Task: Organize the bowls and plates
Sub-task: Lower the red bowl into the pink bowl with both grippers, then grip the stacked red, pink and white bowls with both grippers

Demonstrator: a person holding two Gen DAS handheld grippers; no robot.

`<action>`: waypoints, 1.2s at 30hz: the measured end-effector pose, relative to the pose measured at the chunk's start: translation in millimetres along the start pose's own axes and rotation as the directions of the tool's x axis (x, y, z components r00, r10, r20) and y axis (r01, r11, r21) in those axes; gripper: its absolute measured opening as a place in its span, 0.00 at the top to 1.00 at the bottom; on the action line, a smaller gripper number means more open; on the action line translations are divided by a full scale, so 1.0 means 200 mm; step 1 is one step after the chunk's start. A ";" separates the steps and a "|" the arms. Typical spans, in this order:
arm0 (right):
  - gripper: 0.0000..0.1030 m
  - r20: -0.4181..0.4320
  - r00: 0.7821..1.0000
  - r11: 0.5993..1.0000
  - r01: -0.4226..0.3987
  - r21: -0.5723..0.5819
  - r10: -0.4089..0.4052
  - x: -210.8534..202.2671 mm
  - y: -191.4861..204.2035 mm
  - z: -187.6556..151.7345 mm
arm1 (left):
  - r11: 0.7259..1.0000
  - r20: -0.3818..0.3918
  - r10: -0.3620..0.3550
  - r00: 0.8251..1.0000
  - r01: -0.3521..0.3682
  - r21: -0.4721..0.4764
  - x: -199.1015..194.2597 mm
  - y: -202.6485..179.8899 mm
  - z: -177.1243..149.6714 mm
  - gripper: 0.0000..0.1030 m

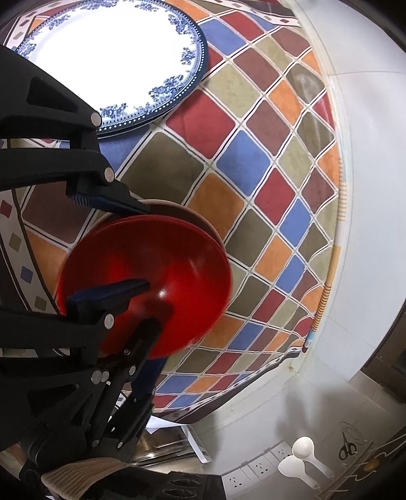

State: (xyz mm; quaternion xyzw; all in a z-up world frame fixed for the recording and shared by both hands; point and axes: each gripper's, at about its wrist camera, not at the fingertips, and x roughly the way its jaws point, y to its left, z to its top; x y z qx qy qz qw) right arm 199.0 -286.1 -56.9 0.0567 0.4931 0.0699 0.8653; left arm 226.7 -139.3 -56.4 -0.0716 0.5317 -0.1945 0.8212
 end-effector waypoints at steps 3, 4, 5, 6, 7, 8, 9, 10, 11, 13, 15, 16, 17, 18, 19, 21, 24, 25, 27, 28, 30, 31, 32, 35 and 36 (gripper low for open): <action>0.61 0.036 0.998 0.999 0.046 -0.020 -0.045 -0.03 0.01 0.01 | 0.999 0.038 0.035 0.999 -0.036 0.013 -0.04 0.01 0.01 0.52; 0.60 0.048 0.997 0.998 0.063 -0.024 -0.062 -0.04 0.01 0.01 | 0.999 0.045 0.042 0.998 -0.042 0.013 -0.05 0.01 0.01 0.51; 0.59 0.063 0.995 0.996 0.082 -0.029 -0.080 -0.06 0.00 0.01 | 0.999 0.048 0.042 0.998 -0.043 0.013 -0.06 0.01 0.01 0.51; 0.59 0.072 0.993 0.995 0.094 -0.030 -0.091 -0.07 0.00 0.02 | 0.999 0.053 0.041 0.998 -0.042 0.014 -0.07 0.01 0.01 0.51; 0.59 0.075 0.993 0.995 0.097 -0.030 -0.094 -0.07 0.00 0.02 | 0.999 0.057 0.041 0.998 -0.042 0.017 -0.07 0.01 0.01 0.51; 0.59 0.079 0.992 0.995 0.097 -0.023 -0.095 -0.08 -0.01 0.03 | 0.999 0.059 0.042 0.997 -0.044 0.022 -0.07 0.01 0.01 0.50; 0.59 0.081 0.992 0.995 0.095 -0.017 -0.093 -0.08 -0.01 0.03 | 0.999 0.061 0.044 0.997 -0.046 0.024 -0.08 0.01 0.01 0.50; 0.59 0.084 0.992 0.996 0.092 -0.014 -0.090 -0.09 -0.02 0.03 | 0.999 0.061 0.045 0.997 -0.047 0.023 -0.08 0.02 0.01 0.49; 0.59 0.087 0.992 0.996 0.089 -0.011 -0.087 -0.09 -0.02 0.03 | 0.998 0.062 0.049 0.997 -0.051 0.022 -0.08 0.02 0.01 0.48; 0.59 0.089 0.992 0.996 0.089 -0.003 -0.089 -0.09 -0.02 0.03 | 0.997 0.066 0.070 0.995 -0.072 0.022 -0.07 0.03 0.01 0.48; 0.59 0.086 0.992 0.996 0.092 0.012 -0.093 -0.08 -0.02 0.03 | 0.995 0.068 0.100 0.993 -0.102 0.020 -0.06 0.04 0.01 0.47; 0.59 0.082 0.992 0.996 0.093 0.017 -0.094 -0.07 -0.03 0.03 | 0.994 0.064 0.108 0.992 -0.109 0.019 -0.06 0.05 0.01 0.46; 0.59 0.074 0.993 0.995 0.093 0.025 -0.095 -0.06 -0.03 0.03 | 0.994 0.061 0.111 0.992 -0.112 0.018 -0.05 0.06 0.01 0.46; 0.59 0.065 0.993 0.995 0.093 0.033 -0.095 -0.05 -0.04 0.02 | 0.993 0.056 0.115 0.992 -0.116 0.019 -0.04 0.06 0.01 0.46; 0.59 0.054 0.994 0.995 0.089 0.046 -0.091 -0.03 -0.05 0.03 | 0.993 0.052 0.119 0.992 -0.120 0.019 -0.03 0.07 0.01 0.46; 0.59 0.034 0.996 0.995 0.081 0.064 -0.084 -0.01 -0.07 0.02 | 0.991 0.043 0.131 0.990 -0.132 0.013 -0.01 0.08 0.01 0.46; 0.59 0.002 0.997 0.993 0.073 0.097 -0.074 0.04 -0.09 0.02 | 0.991 0.022 0.130 0.991 -0.130 0.006 0.02 0.09 0.01 0.46; 0.59 -0.006 0.997 0.992 0.073 0.106 -0.072 0.06 -0.10 0.02 | 0.993 0.009 0.118 0.993 -0.118 0.001 0.04 0.10 0.01 0.46; 0.59 -0.022 0.997 0.990 0.070 0.121 -0.068 0.08 -0.11 0.01 | 0.995 -0.013 0.101 0.995 -0.101 -0.003 0.07 0.10 0.01 0.47; 0.59 -0.030 0.998 0.989 0.065 0.130 -0.061 0.09 -0.11 0.01 | 0.996 -0.020 0.093 0.995 -0.093 -0.005 0.08 0.10 0.01 0.47; 0.59 -0.044 0.998 0.988 0.053 0.147 -0.047 0.11 -0.12 0.00 | 0.997 -0.039 0.080 0.996 -0.080 -0.013 0.11 0.10 0.01 0.47; 0.59 -0.052 0.998 0.987 0.044 0.153 -0.037 0.12 -0.12 0.00 | 0.997 -0.049 0.073 0.996 -0.074 -0.019 0.13 0.10 0.01 0.49; 0.59 -0.058 0.998 0.987 0.039 0.156 -0.031 0.13 -0.12 -0.01 | 0.997 -0.054 0.071 0.996 -0.072 -0.021 0.13 0.11 0.01 0.52; 0.59 -0.080 0.997 0.985 0.030 0.172 -0.017 0.16 -0.13 -0.01 | 0.997 -0.076 0.066 0.995 -0.068 -0.027 0.17 0.11 0.02 0.56; 0.59 -0.087 0.996 0.984 0.030 0.175 -0.015 0.17 -0.13 -0.01 | 0.997 -0.083 0.063 0.995 -0.066 -0.029 0.18 0.11 0.02 0.57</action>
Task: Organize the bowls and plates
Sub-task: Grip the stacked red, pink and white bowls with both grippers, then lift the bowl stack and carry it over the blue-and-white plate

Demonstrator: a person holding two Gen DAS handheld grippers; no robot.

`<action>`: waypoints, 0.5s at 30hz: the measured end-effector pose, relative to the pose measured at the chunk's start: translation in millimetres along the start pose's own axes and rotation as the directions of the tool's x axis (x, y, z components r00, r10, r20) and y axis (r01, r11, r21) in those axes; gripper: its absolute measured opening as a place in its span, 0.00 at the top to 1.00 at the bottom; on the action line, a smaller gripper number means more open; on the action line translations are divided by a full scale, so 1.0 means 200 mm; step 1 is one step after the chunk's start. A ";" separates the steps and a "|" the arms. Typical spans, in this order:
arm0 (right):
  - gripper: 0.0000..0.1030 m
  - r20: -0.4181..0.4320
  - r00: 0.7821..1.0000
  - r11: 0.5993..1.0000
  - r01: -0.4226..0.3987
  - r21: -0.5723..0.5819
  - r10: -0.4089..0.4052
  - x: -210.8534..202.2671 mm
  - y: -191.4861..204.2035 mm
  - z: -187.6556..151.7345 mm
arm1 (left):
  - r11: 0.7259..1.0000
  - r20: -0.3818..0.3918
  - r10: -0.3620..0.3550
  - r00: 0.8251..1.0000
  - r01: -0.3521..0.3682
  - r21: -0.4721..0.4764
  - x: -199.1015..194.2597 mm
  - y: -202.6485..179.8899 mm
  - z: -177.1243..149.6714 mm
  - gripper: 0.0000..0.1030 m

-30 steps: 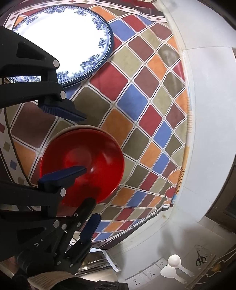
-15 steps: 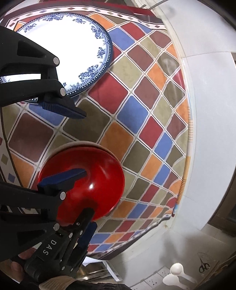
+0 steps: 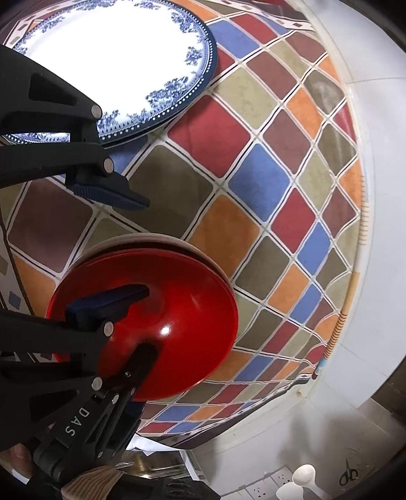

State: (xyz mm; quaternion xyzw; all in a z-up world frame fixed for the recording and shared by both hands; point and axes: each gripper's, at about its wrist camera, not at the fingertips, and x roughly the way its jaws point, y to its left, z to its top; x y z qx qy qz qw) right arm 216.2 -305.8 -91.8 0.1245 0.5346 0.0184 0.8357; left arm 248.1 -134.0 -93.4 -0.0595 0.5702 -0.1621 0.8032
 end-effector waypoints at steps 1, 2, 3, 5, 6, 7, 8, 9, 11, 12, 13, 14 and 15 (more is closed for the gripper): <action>0.59 -0.004 1.000 1.000 -0.002 0.003 0.002 0.00 0.00 0.00 | 1.000 -0.006 -0.003 1.000 0.003 0.000 0.01 0.00 0.00 0.59; 0.59 -0.007 1.000 1.000 -0.006 0.007 0.006 0.01 0.00 0.00 | 1.000 -0.013 -0.009 1.000 0.009 0.001 0.02 0.00 0.00 0.61; 0.59 -0.011 1.000 1.000 -0.006 0.008 0.007 0.01 0.00 0.00 | 1.000 -0.018 -0.011 1.000 0.011 0.001 0.02 0.00 0.00 0.62; 0.61 -0.018 1.000 1.000 -0.011 0.006 0.011 0.02 0.00 0.00 | 1.000 -0.025 -0.013 1.000 0.013 0.004 0.04 -0.01 0.00 0.65; 0.63 -0.024 1.000 1.000 -0.016 0.004 0.016 0.03 0.01 0.00 | 1.000 -0.028 -0.011 1.000 0.011 0.005 0.04 -0.01 0.01 0.66; 0.64 -0.028 0.999 1.000 -0.019 0.004 0.019 0.03 0.01 0.00 | 1.000 -0.029 -0.008 1.000 0.009 0.007 0.05 -0.02 0.01 0.68; 0.66 -0.032 0.999 1.000 -0.022 0.004 0.022 0.04 0.01 0.00 | 1.000 -0.032 -0.006 0.999 0.007 0.009 0.06 -0.02 0.01 0.69; 0.67 -0.035 0.999 1.000 -0.023 0.003 0.023 0.04 0.01 0.00 | 1.000 -0.036 -0.005 0.999 0.005 0.008 0.06 -0.02 0.01 0.70; 0.69 -0.039 0.999 1.000 -0.027 0.001 0.027 0.05 0.02 0.00 | 1.000 -0.039 -0.001 0.999 0.001 0.008 0.08 -0.02 0.01 0.72; 0.71 -0.039 0.999 1.000 -0.030 -0.001 0.030 0.05 0.02 0.00 | 1.000 -0.040 0.001 0.999 -0.001 0.009 0.08 -0.02 0.01 0.72; 0.72 -0.039 0.999 1.000 -0.031 -0.004 0.031 0.05 0.02 0.00 | 1.000 -0.039 0.000 0.999 0.000 0.007 0.08 -0.02 0.01 0.72; 0.73 -0.039 0.999 0.999 -0.030 -0.009 0.030 0.05 0.03 0.00 | 1.000 -0.039 0.001 0.999 -0.001 0.005 0.08 -0.02 0.01 0.72; 0.73 -0.039 0.999 1.000 -0.027 -0.010 0.027 0.05 0.03 0.01 | 1.000 -0.038 0.006 0.999 -0.005 0.003 0.08 -0.02 0.01 0.72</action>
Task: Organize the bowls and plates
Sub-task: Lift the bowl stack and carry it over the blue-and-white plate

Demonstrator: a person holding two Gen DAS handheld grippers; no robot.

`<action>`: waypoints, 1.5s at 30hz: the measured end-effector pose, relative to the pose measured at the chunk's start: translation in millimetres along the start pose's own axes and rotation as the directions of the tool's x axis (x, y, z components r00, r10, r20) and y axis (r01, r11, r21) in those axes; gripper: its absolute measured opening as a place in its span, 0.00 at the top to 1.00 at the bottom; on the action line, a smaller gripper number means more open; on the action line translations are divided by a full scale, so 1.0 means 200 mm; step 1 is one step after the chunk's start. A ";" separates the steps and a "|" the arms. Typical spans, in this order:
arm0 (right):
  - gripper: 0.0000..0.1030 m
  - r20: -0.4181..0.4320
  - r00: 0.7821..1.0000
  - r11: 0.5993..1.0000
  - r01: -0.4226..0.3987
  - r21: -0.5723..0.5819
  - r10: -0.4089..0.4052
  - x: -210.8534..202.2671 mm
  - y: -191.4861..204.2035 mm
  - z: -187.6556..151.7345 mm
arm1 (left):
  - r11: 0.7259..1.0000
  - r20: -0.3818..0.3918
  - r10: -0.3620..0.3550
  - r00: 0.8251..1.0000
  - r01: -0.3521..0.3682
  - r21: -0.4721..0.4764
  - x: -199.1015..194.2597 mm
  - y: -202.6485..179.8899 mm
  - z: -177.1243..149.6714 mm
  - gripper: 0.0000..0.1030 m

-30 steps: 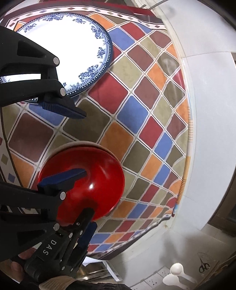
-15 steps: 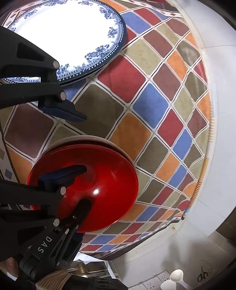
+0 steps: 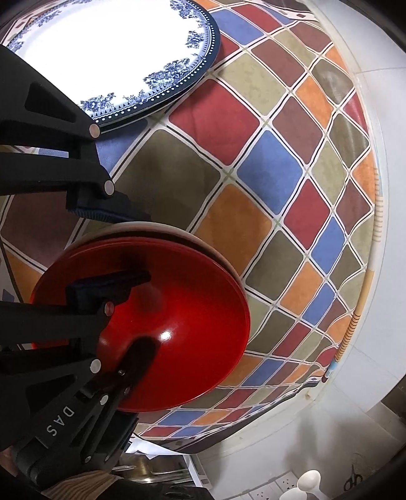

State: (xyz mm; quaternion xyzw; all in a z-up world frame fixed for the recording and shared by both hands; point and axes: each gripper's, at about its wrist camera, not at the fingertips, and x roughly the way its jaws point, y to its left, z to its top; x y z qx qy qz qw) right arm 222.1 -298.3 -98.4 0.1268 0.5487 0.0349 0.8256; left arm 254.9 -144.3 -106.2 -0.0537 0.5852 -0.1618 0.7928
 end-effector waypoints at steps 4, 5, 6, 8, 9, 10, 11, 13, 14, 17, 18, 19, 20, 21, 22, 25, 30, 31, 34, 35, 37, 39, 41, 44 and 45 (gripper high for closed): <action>0.73 0.001 1.000 1.000 0.006 0.007 -0.006 0.00 0.00 0.00 | 1.000 0.003 0.018 1.000 -0.018 -0.008 0.00 -0.01 0.00 0.71; 0.73 0.001 1.000 1.000 0.008 0.013 -0.008 0.00 0.00 0.00 | 1.000 0.002 0.018 1.000 -0.018 -0.012 0.00 -0.01 0.00 0.71; 0.73 0.000 1.000 1.000 0.009 0.017 -0.009 0.00 0.00 0.00 | 1.000 0.001 0.017 1.000 -0.017 -0.017 0.00 -0.01 0.00 0.71; 0.73 -0.003 1.000 1.000 0.009 0.028 -0.009 0.00 -0.01 0.00 | 1.000 0.003 0.016 1.000 -0.016 -0.025 -0.01 -0.01 0.00 0.71; 0.73 -0.005 1.000 0.999 0.007 0.032 -0.007 0.00 -0.01 0.00 | 1.000 0.006 0.015 1.000 -0.015 -0.025 -0.02 -0.01 0.00 0.71; 0.73 -0.005 1.000 0.999 0.007 0.033 -0.006 -0.01 -0.01 0.00 | 1.000 0.011 0.013 1.000 -0.012 -0.029 -0.03 0.00 -0.01 0.71; 0.73 -0.005 1.000 0.999 0.006 0.034 -0.006 -0.01 0.00 0.00 | 0.999 0.015 0.011 1.000 -0.010 -0.030 -0.04 0.00 -0.01 0.72; 0.73 0.000 1.000 0.999 0.006 0.035 -0.006 -0.02 0.00 0.00 | 0.999 0.026 0.006 1.000 -0.005 -0.032 -0.06 0.01 -0.01 0.72; 0.73 0.004 1.000 0.999 0.006 0.033 -0.006 -0.03 0.01 0.00 | 0.999 0.033 0.002 0.999 -0.001 -0.033 -0.08 0.01 -0.02 0.72; 0.73 0.017 1.000 1.000 0.007 0.031 -0.008 -0.07 0.04 0.01 | 0.999 0.056 -0.006 0.998 0.008 -0.035 -0.13 0.03 -0.03 0.72; 0.73 0.020 1.000 1.000 0.006 0.029 -0.007 -0.08 0.05 0.01 | 0.999 0.063 -0.008 0.998 0.010 -0.037 -0.15 0.04 -0.03 0.72; 0.73 0.024 1.000 1.000 0.005 0.027 -0.006 -0.09 0.06 0.01 | 0.999 0.071 -0.010 0.997 0.012 -0.039 -0.17 0.05 -0.03 0.72; 0.73 0.028 1.000 1.000 0.004 0.024 -0.004 -0.10 0.08 0.02 | 0.999 0.081 -0.011 0.997 0.014 -0.041 -0.19 0.07 -0.03 0.72; 0.73 0.032 0.999 1.000 0.002 0.021 -0.003 -0.12 0.10 0.01 | 0.999 0.093 -0.010 0.996 0.014 -0.042 -0.22 0.09 -0.03 0.72; 0.73 0.037 0.999 1.000 0.001 0.017 -0.001 -0.13 0.12 0.01 | 0.999 0.100 -0.009 0.995 0.013 -0.043 -0.24 0.10 -0.03 0.72; 0.73 0.051 0.999 1.000 -0.010 0.005 0.009 -0.15 0.18 0.02 | 0.999 0.127 -0.006 0.992 0.012 -0.053 -0.30 0.15 -0.04 0.72; 0.73 0.071 0.997 0.999 -0.031 -0.026 0.033 -0.19 0.31 0.03 | 0.997 0.167 0.011 0.986 0.002 -0.074 -0.42 0.28 -0.05 0.72; 0.73 0.074 0.997 0.999 -0.036 -0.033 0.039 -0.20 0.34 0.03 | 0.997 0.172 0.014 0.985 -0.001 -0.077 -0.43 0.30 -0.05 0.72; 0.73 0.077 0.995 0.997 -0.052 -0.055 0.057 -0.20 0.44 0.02 | 0.996 0.184 0.025 0.983 -0.008 -0.094 -0.48 0.39 -0.07 0.72; 0.73 0.076 0.995 0.996 -0.058 -0.061 0.062 -0.20 0.47 0.02 | 0.995 0.187 0.029 0.982 -0.011 -0.100 -0.50 0.42 -0.08 0.72; 0.73 0.075 0.995 0.995 -0.064 -0.074 0.070 -0.19 0.52 0.01 | 0.994 0.191 0.035 0.981 -0.014 -0.112 -0.52 0.48 -0.09 0.72; 0.73 0.070 0.994 0.994 -0.073 -0.087 0.079 -0.18 0.59 0.00 | 0.992 0.194 0.041 0.980 -0.017 -0.123 -0.55 0.54 -0.11 0.72; 0.73 0.066 0.994 0.992 -0.079 -0.101 0.086 -0.17 0.65 -0.01 | 0.990 0.195 0.046 0.980 -0.019 -0.137 -0.57 0.60 -0.13 0.72; 0.73 0.058 0.994 0.989 -0.086 -0.118 0.093 -0.16 0.73 -0.03 | 0.988 0.197 0.055 0.979 -0.024 -0.154 -0.60 0.67 -0.16 0.72; 0.73 0.054 0.994 0.988 -0.089 -0.123 0.096 -0.15 0.76 -0.03 | 0.987 0.196 0.058 0.979 -0.026 -0.159 -0.60 0.70 -0.16 0.72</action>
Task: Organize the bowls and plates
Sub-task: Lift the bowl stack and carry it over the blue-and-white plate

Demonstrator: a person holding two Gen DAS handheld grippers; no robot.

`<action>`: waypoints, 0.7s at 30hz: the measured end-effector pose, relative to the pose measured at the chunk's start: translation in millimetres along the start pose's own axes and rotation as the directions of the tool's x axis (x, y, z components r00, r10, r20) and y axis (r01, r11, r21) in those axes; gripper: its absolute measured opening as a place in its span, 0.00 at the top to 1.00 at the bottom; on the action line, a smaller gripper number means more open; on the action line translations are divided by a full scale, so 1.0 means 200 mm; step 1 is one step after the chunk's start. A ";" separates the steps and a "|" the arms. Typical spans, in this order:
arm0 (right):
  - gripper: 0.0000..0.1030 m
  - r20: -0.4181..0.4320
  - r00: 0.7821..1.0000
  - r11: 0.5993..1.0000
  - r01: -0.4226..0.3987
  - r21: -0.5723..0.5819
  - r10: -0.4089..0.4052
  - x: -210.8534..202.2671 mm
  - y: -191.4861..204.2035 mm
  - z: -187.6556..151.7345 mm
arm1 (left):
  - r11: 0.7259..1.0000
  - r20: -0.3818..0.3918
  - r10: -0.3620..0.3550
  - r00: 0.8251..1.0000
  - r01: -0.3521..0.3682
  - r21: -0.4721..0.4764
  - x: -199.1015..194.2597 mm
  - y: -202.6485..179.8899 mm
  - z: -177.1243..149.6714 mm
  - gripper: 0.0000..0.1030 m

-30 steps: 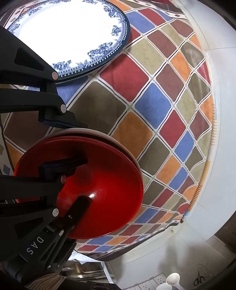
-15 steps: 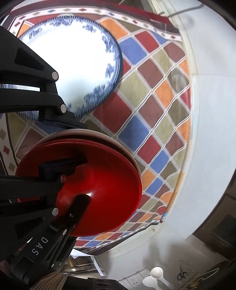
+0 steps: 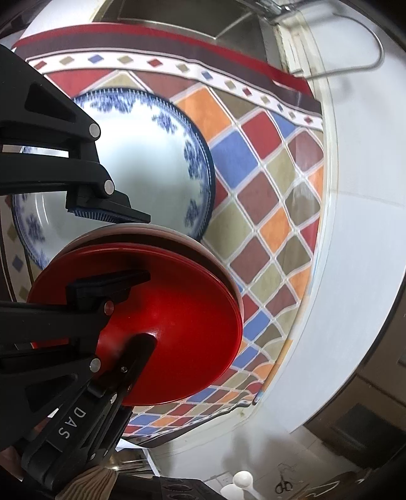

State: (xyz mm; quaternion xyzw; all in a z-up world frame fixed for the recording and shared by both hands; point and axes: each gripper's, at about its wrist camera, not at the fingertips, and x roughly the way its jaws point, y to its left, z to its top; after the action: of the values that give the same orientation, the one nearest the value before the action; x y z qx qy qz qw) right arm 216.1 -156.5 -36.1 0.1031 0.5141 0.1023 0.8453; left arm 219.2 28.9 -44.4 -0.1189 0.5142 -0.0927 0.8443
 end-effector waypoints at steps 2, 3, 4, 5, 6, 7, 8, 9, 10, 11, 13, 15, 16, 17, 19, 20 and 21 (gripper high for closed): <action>0.73 -0.006 1.000 1.000 -0.007 -0.009 0.007 0.02 0.05 -0.01 | 1.000 -0.002 0.006 1.000 -0.006 -0.012 -0.01 0.06 -0.01 0.72; 0.73 -0.010 1.000 1.000 -0.011 -0.014 0.010 0.03 0.08 -0.01 | 1.000 -0.003 0.009 1.000 -0.009 -0.016 -0.02 0.08 -0.01 0.72; 0.73 -0.015 1.000 1.000 -0.014 -0.018 0.014 0.04 0.11 -0.01 | 1.000 -0.005 0.013 1.000 -0.013 -0.022 -0.02 0.11 -0.02 0.72; 0.73 -0.019 1.000 1.000 -0.017 -0.021 0.016 0.06 0.13 -0.01 | 1.000 -0.006 0.015 1.000 -0.015 -0.026 -0.03 0.14 -0.02 0.72; 0.73 -0.024 1.000 1.000 -0.019 -0.024 0.019 0.07 0.15 -0.02 | 0.999 -0.008 0.018 1.000 -0.018 -0.030 -0.03 0.16 -0.02 0.72; 0.73 -0.028 0.999 0.999 -0.022 -0.026 0.021 0.07 0.17 -0.02 | 0.999 -0.010 0.021 1.000 -0.022 -0.033 -0.04 0.18 -0.03 0.72; 0.73 -0.033 0.999 0.999 -0.025 -0.030 0.024 0.09 0.19 -0.03 | 0.999 -0.013 0.022 1.000 -0.022 -0.036 -0.04 0.20 -0.03 0.72; 0.73 -0.037 0.999 0.999 -0.027 -0.033 0.025 0.10 0.21 -0.03 | 0.999 -0.016 0.022 1.000 -0.023 -0.040 -0.04 0.22 -0.03 0.72; 0.73 -0.042 0.999 0.999 -0.028 -0.035 0.027 0.11 0.23 -0.04 | 0.999 -0.019 0.023 1.000 -0.024 -0.043 -0.04 0.24 -0.04 0.72; 0.73 -0.047 0.999 0.999 -0.029 -0.037 0.027 0.12 0.25 -0.04 | 0.999 -0.022 0.024 0.999 -0.025 -0.046 -0.04 0.26 -0.04 0.72; 0.73 -0.053 0.998 0.999 -0.030 -0.040 0.027 0.14 0.27 -0.05 | 0.998 -0.028 0.026 0.999 -0.028 -0.051 -0.04 0.29 -0.05 0.72; 0.73 -0.061 0.998 0.999 -0.029 -0.044 0.027 0.15 0.30 -0.06 | 0.998 -0.036 0.027 0.999 -0.029 -0.055 -0.04 0.32 -0.06 0.72; 0.73 -0.065 0.998 0.999 -0.028 -0.045 0.025 0.17 0.31 -0.07 | 0.998 -0.039 0.028 0.999 -0.030 -0.056 -0.03 0.33 -0.06 0.72; 0.73 -0.071 0.997 0.999 -0.028 -0.044 0.025 0.18 0.33 -0.08 | 0.998 -0.045 0.029 0.999 -0.032 -0.058 -0.03 0.34 -0.07 0.72; 0.73 -0.080 0.996 0.999 -0.028 -0.044 0.024 0.19 0.34 -0.09 | 0.997 -0.055 0.029 0.998 -0.033 -0.063 -0.02 0.37 -0.08 0.72; 0.73 -0.088 0.996 0.999 -0.028 -0.042 0.024 0.21 0.35 -0.09 | 0.997 -0.059 0.030 0.998 -0.033 -0.063 -0.02 0.37 -0.08 0.72; 0.73 -0.092 0.995 0.999 -0.028 -0.041 0.024 0.21 0.35 -0.10 | 0.997 -0.062 0.030 0.998 -0.034 -0.064 -0.01 0.38 -0.09 0.72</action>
State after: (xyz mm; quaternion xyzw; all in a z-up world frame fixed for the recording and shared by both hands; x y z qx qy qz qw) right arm 212.9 -75.5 -61.3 0.0873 0.5486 0.1287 0.8215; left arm 205.3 100.1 -72.4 -0.1351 0.5443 -0.0658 0.8253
